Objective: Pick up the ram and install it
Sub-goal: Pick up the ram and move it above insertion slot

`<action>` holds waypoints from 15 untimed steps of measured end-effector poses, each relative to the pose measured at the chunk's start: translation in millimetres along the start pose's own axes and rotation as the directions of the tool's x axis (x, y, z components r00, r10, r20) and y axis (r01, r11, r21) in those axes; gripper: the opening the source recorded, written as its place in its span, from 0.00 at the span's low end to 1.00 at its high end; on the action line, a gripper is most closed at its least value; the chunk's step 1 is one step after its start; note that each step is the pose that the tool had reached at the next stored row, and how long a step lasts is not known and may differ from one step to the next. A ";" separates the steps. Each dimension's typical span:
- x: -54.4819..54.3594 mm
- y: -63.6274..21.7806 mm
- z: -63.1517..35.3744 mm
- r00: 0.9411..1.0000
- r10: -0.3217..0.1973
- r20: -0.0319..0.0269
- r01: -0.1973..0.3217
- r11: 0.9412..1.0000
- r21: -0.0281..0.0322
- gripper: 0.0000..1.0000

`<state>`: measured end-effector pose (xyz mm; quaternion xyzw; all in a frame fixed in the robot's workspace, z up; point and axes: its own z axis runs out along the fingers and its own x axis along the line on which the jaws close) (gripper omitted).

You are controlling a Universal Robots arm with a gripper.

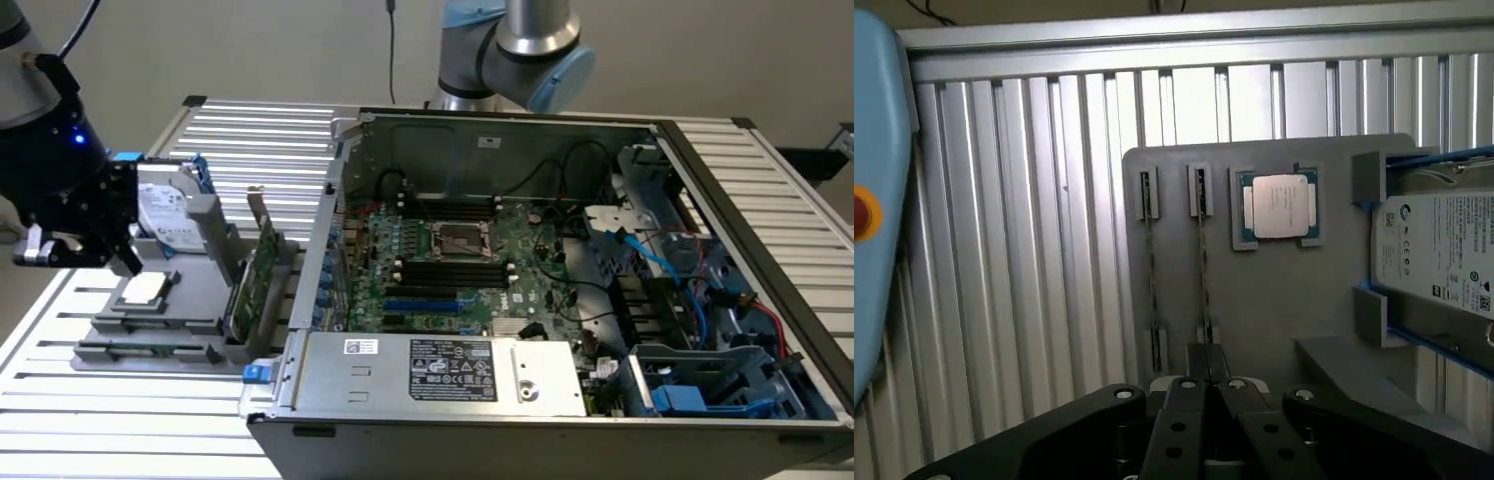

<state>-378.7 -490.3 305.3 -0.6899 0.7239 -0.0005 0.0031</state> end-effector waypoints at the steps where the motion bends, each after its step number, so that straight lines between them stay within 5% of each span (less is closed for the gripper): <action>1: 0.0 0.0 0.0 1.000 -0.016 0.000 0.016 1.000 0.000 0.11; 6: 0.1 1.9 0.1 1.000 -0.031 -0.002 0.031 1.000 0.000 0.12; 11: 3.3 6.6 1.2 1.000 -0.031 -0.002 0.031 1.000 0.000 0.30; 15: 9.8 10.0 7.7 0.999 -0.033 -0.001 0.033 0.999 0.000 0.30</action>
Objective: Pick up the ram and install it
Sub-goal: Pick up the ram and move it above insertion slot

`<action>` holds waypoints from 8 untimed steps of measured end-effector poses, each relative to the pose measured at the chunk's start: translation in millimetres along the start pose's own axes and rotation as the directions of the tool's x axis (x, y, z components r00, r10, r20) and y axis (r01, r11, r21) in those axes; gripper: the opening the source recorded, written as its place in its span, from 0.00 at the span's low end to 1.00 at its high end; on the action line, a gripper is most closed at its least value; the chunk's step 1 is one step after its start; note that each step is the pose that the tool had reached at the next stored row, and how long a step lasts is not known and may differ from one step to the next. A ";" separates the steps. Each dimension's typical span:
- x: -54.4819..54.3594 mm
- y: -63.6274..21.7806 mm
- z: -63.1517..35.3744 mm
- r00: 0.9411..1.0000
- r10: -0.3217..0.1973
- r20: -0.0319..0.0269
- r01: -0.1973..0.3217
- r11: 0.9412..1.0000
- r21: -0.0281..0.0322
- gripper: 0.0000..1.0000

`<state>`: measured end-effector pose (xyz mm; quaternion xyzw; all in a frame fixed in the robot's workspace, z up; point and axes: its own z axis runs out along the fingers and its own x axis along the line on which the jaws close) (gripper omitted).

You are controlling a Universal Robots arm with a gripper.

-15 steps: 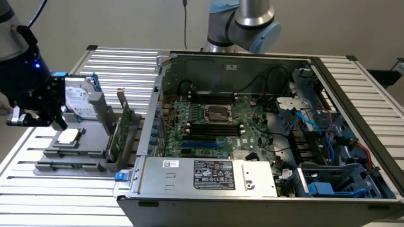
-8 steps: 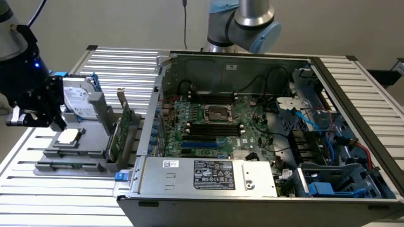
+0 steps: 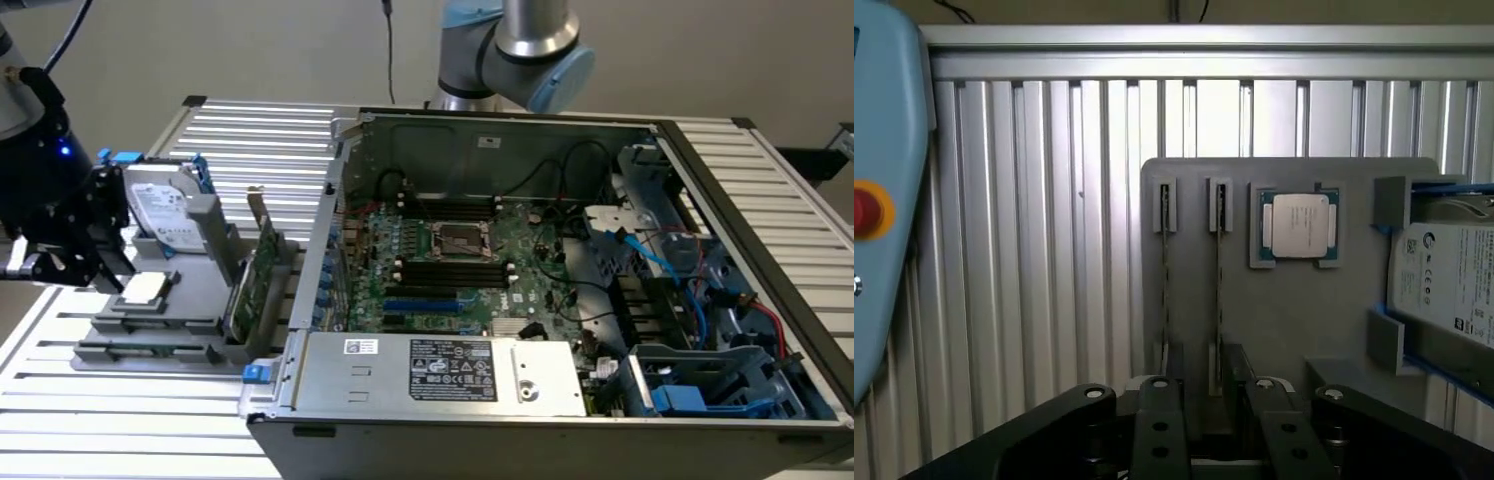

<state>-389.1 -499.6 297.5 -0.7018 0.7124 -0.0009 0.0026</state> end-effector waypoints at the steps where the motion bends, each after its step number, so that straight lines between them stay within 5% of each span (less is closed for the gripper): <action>1: 1.0 0.3 1.9 1.000 -0.001 0.000 0.001 1.000 0.000 0.30; 8: 5.6 0.7 14.6 1.000 -0.014 0.000 0.014 1.000 0.000 0.30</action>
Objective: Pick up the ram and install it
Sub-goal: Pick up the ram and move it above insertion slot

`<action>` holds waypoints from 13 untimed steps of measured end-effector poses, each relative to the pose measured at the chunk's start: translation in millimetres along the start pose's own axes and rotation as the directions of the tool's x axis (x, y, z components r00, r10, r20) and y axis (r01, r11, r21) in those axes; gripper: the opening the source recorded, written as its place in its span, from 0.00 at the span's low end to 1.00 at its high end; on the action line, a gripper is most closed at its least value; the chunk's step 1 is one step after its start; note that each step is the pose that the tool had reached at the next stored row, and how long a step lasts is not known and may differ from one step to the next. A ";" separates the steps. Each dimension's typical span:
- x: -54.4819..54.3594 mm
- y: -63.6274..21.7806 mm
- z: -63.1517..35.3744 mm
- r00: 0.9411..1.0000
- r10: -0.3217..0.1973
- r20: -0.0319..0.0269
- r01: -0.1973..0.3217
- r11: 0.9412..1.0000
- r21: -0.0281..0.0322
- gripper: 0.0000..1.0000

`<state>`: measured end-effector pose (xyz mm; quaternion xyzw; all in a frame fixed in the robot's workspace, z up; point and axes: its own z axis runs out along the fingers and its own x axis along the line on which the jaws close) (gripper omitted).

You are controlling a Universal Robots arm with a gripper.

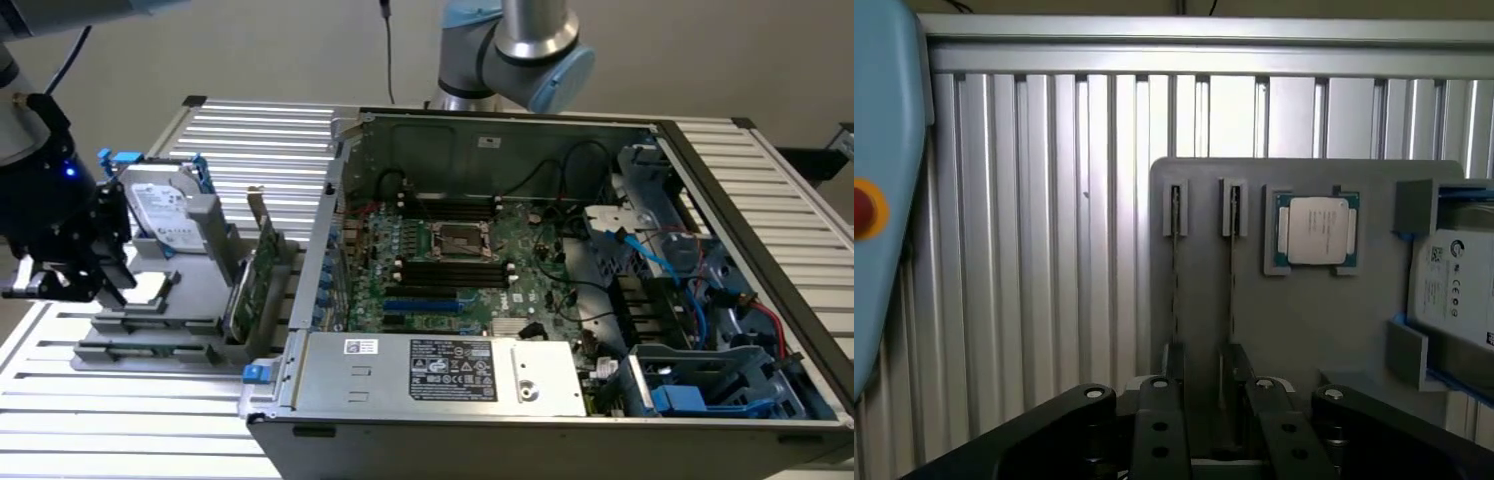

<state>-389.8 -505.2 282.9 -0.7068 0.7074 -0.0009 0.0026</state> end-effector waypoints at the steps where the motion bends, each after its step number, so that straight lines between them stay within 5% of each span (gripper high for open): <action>1: 0.6 0.0 1.8 1.000 -0.002 0.000 0.002 1.000 0.000 0.30; 13: 4.0 0.1 23.6 1.000 -0.022 0.000 0.022 1.000 0.000 0.30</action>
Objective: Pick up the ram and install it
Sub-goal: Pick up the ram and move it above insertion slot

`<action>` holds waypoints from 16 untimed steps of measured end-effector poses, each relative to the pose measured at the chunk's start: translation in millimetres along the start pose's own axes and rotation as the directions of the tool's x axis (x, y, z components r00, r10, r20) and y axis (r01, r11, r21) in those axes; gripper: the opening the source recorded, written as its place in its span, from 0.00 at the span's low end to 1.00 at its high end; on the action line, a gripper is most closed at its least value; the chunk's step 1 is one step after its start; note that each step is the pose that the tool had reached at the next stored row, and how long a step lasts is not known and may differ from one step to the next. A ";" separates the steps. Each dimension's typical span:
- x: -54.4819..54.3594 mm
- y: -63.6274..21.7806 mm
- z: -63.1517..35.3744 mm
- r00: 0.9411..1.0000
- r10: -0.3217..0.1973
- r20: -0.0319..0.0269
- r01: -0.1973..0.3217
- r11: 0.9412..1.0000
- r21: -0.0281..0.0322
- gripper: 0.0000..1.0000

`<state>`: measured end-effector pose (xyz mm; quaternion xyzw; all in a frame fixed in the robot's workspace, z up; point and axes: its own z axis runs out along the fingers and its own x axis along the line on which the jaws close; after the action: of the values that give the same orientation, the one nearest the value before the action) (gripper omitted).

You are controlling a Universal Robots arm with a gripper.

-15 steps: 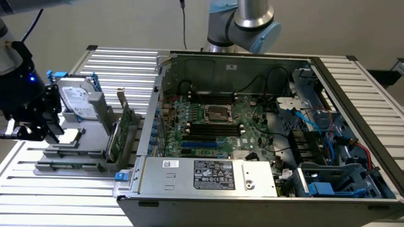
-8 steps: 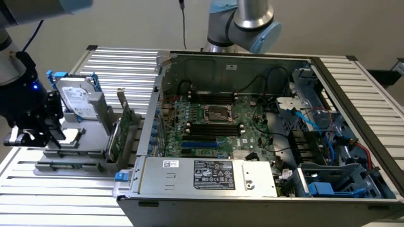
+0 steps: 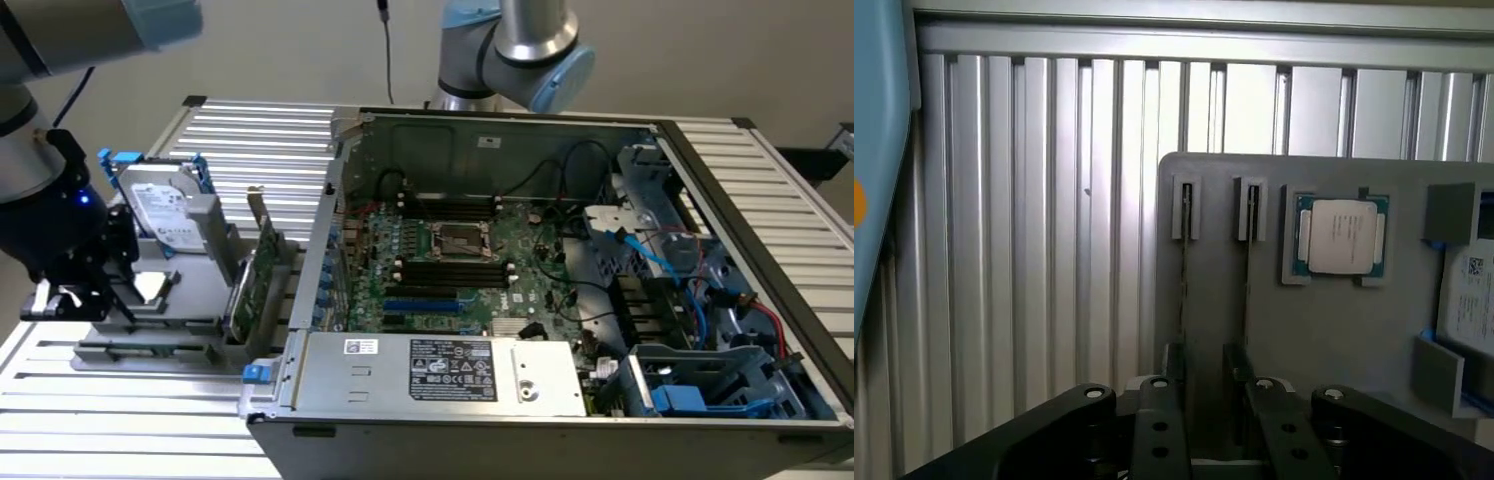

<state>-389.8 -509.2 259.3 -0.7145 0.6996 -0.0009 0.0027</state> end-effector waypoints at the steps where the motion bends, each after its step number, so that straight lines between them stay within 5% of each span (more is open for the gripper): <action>1: 0.1 0.0 1.7 1.000 -0.001 0.000 0.001 1.000 0.000 0.30; 8: 1.7 -0.1 14.5 1.000 -0.009 0.000 0.009 1.000 -0.001 0.30; 16: 4.9 -0.1 28.9 1.000 -0.015 0.000 0.015 1.000 -0.009 0.30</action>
<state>-389.5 -514.0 230.4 -0.7197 0.6943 0.0023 -0.0004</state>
